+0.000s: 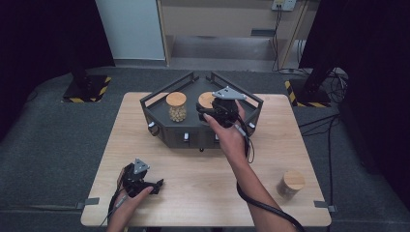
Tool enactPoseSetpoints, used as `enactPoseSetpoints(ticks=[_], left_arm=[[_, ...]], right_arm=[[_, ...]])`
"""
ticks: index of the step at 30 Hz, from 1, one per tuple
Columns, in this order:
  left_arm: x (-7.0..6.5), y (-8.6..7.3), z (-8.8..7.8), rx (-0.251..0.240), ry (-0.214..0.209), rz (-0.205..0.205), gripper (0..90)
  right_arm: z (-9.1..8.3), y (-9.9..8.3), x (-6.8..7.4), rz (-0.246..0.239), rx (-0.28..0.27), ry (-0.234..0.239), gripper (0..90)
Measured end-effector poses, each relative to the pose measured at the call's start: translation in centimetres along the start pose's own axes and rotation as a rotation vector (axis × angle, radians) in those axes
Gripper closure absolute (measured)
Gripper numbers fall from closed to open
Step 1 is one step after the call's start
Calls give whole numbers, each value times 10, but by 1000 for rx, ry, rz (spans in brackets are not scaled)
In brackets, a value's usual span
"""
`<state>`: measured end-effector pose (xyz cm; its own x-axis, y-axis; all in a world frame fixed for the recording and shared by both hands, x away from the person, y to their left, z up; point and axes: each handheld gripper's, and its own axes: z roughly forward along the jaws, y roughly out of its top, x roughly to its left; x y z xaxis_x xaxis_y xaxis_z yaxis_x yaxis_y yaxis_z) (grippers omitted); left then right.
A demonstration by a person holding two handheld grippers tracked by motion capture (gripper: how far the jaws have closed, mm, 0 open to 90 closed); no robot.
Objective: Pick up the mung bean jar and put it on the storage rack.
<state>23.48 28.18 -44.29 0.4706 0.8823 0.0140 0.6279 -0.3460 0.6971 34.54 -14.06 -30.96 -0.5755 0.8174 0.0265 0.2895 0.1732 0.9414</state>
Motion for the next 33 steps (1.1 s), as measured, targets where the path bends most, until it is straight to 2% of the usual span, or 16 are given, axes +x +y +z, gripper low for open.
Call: enactPoseSetpoints(ticks=[14,23,29,33], left_arm=[[0,0,0,0,0,1,0],[0,0,0,0,1,0,0],[0,0,0,-1,2,-1,0],[0,0,0,-1,2,-1,0]], right_arm=[[18,4,1,1,10,-10,254],[28,-1,0,7,20,-13,254],[33,-2,5,-13,20,-17,254],[37,-3,7,-10,26,-19,254]])
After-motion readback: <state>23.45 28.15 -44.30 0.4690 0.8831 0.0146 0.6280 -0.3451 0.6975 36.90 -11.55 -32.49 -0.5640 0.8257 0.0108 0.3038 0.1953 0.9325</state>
